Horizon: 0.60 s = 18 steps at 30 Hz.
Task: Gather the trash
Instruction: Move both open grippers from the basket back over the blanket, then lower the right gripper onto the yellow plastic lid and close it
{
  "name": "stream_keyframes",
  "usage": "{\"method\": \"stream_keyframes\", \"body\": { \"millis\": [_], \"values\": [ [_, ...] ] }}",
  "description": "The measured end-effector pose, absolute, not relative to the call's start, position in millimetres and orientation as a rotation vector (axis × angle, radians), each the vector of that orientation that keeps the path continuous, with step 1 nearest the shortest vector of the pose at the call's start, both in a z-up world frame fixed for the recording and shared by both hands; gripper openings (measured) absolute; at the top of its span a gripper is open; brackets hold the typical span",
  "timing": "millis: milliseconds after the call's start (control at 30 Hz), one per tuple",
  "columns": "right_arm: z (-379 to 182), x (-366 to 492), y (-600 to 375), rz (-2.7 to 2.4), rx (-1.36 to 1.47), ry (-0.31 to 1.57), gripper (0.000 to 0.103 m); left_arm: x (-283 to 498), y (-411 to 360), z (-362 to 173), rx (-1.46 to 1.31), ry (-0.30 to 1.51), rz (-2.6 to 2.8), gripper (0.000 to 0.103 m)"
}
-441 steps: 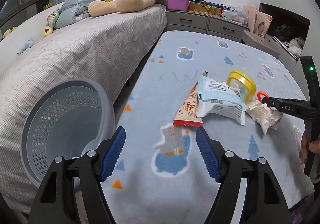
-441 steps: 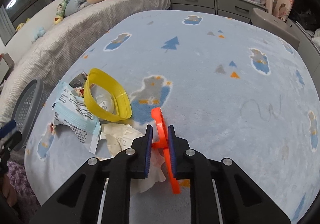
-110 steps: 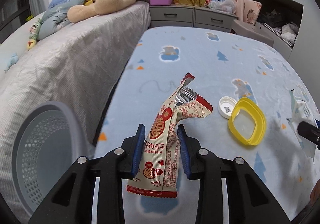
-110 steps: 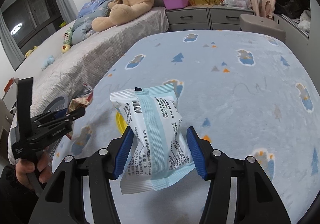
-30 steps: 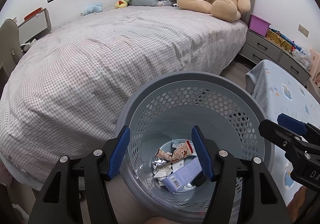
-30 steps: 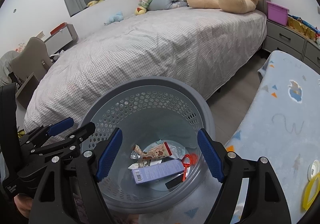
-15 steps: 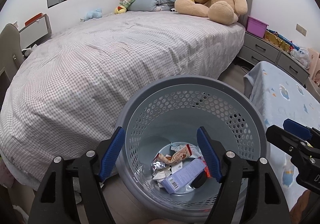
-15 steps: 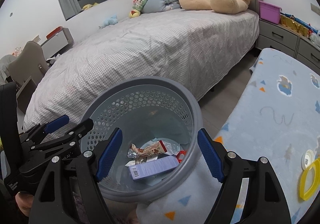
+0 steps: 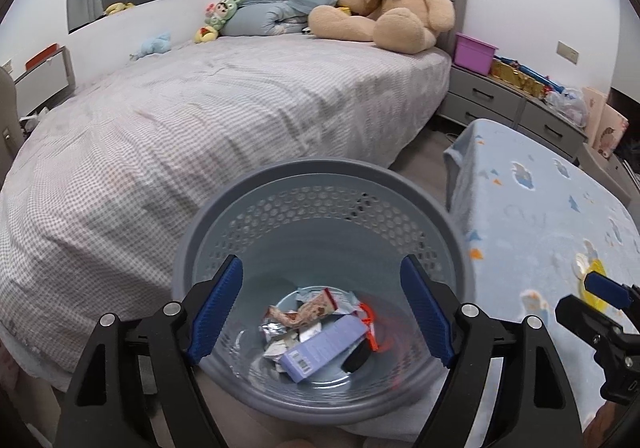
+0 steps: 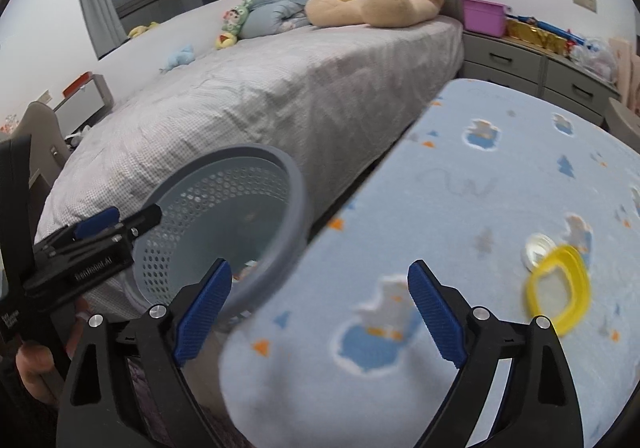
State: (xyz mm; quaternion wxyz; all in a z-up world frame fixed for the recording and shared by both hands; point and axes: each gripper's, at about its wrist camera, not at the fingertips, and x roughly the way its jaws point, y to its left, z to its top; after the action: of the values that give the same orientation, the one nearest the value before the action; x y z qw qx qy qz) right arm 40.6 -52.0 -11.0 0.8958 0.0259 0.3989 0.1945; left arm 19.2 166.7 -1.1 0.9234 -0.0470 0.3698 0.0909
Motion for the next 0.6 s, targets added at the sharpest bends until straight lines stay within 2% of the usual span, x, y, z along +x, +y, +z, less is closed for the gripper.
{"method": "stream_keyframes", "body": {
  "millis": [600],
  "values": [
    [-25,34,-198,0.167,0.06,0.879,0.096,19,60,2,-0.029,0.76,0.0,0.082]
  ]
}}
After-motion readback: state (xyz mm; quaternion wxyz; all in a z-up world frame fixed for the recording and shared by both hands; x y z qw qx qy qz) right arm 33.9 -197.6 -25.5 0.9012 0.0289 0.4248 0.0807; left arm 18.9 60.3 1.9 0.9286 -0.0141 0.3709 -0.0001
